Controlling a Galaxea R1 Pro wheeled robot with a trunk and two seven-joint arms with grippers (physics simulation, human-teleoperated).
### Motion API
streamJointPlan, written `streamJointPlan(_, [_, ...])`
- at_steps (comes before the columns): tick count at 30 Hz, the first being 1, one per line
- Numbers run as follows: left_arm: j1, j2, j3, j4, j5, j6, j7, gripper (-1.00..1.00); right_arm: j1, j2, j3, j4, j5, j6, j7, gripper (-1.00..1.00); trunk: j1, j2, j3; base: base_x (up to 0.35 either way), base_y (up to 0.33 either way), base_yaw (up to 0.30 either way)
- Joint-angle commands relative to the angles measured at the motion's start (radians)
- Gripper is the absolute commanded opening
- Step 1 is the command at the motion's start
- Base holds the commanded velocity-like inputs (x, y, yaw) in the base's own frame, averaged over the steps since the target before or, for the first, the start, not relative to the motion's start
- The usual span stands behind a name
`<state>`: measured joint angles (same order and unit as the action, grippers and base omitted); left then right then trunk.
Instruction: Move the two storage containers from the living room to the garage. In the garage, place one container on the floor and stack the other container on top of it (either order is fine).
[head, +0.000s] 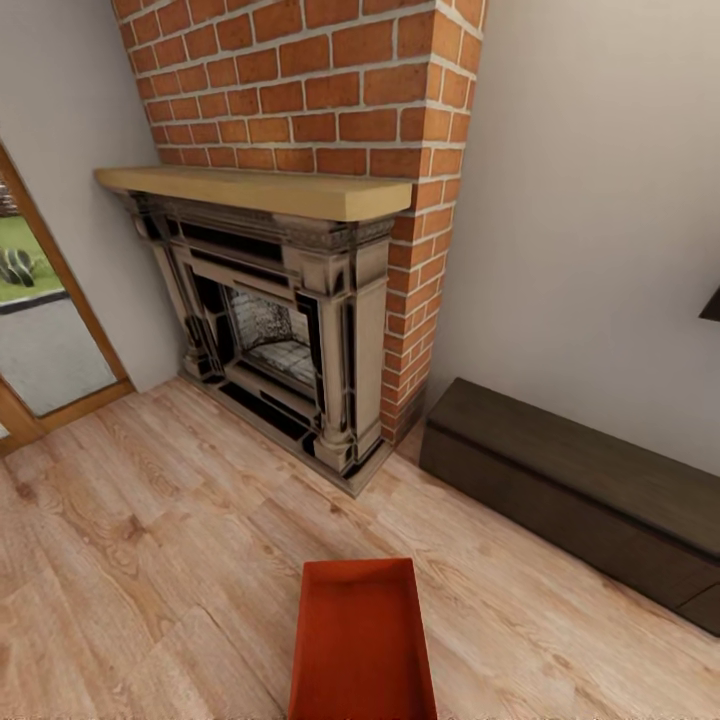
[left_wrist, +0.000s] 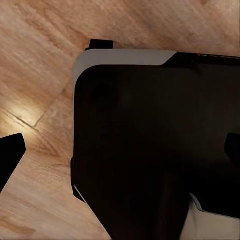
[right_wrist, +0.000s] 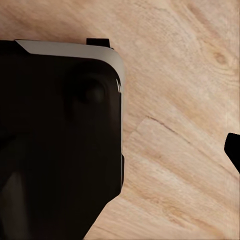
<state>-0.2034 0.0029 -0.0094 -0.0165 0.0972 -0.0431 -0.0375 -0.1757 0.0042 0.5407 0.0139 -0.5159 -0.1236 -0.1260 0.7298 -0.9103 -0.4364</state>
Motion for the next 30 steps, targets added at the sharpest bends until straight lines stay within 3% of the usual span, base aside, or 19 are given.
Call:
streamJointPlan(1, [-0.001,0.000,-0.002,0.001,0.010,-0.003,-0.004,1.00,-0.001,0.000,0.008,0.001,-0.009,-0.004,-0.001,1.00,0.000,-0.001,-0.003,0.000,0.000,0.000])
streamJointPlan(30, [-0.001,0.000,-0.002,0.001,0.010,-0.003,-0.004,1.00,-0.001,0.000,0.009,0.001,-0.021,-0.001,-0.001,1.00,0.000,-0.001,-0.049,0.000,0.000,0.000])
